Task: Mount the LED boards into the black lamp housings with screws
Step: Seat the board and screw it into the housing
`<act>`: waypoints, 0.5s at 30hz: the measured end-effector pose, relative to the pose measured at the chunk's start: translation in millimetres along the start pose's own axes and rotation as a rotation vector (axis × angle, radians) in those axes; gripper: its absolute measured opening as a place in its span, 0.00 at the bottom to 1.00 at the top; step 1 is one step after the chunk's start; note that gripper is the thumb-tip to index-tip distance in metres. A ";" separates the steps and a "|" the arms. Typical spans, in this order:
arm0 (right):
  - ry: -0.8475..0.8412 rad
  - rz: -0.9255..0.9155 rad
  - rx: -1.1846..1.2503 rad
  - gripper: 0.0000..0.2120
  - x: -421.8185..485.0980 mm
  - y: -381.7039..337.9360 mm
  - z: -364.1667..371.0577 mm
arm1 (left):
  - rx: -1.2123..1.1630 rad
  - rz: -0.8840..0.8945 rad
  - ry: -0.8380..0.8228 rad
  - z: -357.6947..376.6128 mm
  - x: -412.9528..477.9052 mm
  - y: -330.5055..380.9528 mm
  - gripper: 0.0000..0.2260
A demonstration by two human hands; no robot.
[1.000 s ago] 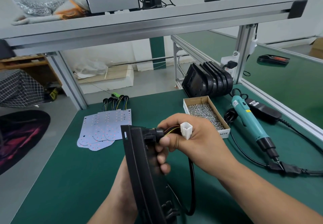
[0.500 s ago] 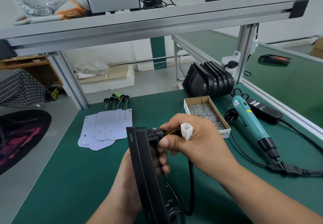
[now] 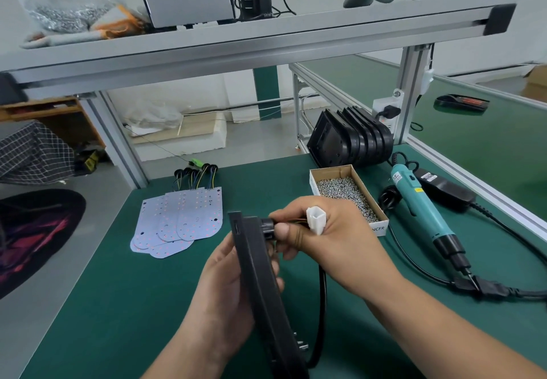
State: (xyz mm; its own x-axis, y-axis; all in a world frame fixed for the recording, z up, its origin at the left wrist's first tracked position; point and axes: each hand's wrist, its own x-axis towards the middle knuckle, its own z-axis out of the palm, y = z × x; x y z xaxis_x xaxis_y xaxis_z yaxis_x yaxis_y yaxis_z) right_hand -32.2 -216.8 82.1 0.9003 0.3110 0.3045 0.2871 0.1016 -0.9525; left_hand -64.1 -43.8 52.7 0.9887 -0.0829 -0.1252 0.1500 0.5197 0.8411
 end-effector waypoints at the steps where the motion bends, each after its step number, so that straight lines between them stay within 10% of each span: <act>1: 0.002 0.003 -0.020 0.06 0.5 0.0 -0.2 | 0.004 -0.006 0.000 1.9 -1.9 1.8 0.18; 15: -0.132 0.037 -0.099 0.20 7.7 3.1 -9.1 | 0.112 0.088 0.007 -6.5 4.0 -4.6 0.13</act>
State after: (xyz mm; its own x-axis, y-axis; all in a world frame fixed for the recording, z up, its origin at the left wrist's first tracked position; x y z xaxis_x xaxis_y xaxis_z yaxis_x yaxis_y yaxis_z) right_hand -21.4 -222.7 81.5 0.8621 0.4347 0.2605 0.2909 -0.0035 -0.9568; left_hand -60.8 -41.0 44.9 0.9980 -0.0353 -0.0517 0.0618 0.4266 0.9023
